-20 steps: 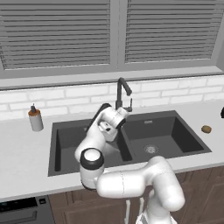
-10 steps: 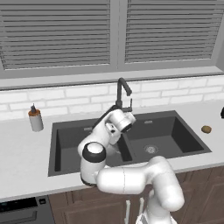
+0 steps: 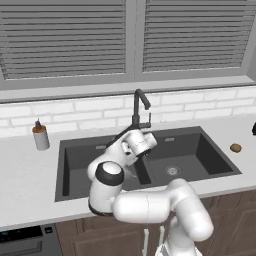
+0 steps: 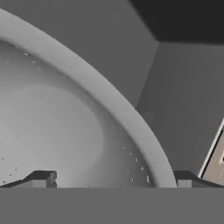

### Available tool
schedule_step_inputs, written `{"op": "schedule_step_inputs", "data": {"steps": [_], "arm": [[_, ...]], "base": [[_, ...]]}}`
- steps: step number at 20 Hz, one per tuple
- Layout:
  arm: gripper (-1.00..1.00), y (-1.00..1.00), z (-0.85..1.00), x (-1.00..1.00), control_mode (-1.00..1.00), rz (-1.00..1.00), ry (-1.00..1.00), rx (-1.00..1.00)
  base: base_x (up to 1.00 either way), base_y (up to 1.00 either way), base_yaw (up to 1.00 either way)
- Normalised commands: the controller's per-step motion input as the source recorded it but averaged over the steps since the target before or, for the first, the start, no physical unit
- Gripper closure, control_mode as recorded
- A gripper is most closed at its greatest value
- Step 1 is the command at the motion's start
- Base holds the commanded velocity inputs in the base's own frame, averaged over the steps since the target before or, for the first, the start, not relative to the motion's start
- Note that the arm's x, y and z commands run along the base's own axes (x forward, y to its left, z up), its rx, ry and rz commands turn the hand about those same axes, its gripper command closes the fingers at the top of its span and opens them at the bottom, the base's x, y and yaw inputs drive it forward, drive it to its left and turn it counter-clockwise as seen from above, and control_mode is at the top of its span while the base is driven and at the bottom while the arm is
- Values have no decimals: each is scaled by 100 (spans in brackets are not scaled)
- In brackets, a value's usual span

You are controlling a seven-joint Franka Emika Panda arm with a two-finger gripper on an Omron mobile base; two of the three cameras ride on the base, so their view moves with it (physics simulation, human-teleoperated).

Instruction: Put the colander in the sink, put the kiwi in the colander, and turn on the sink faucet and pour water over the colander.

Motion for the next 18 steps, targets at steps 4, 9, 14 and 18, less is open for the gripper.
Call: {"op": "schedule_step_inputs", "data": {"steps": [4,9,14,18], "arm": [[-100,72,33,-34,-100,-49,-14,-26],[-100,61,46,-18,-100,-49,0,-31],[-100,56,92,12,-100,-42,2,-28],[-100,83,70,77,-100,-31,7,-23]], "base": [[0,0,0],[0,0,0],[0,0,0],[0,0,0]]}}
